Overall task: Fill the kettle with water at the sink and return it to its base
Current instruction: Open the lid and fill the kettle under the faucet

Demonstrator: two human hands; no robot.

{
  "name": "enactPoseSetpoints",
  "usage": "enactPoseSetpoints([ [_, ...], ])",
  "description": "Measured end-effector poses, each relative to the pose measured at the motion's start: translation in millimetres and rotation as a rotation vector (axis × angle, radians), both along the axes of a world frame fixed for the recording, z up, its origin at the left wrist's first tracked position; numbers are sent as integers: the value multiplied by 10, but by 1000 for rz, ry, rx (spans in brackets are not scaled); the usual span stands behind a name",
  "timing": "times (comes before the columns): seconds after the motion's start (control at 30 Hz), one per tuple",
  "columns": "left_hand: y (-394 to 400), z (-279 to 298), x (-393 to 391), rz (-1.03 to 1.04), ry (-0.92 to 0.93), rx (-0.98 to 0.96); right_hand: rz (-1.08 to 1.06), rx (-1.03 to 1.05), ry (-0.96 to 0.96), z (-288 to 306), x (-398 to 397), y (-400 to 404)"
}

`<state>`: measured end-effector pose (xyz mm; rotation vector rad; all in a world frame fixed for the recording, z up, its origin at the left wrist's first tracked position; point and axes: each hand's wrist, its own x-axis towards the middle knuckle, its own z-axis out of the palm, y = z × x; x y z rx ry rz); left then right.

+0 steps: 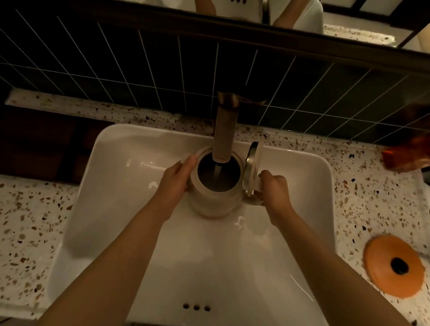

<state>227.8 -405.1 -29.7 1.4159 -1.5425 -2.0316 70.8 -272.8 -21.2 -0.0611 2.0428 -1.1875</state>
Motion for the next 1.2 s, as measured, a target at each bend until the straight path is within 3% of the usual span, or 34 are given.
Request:
enactPoseSetpoints([
  [1.2, 51, 38, -35, 0, -7, -4, 11, -16, -3, 54, 23, 8],
])
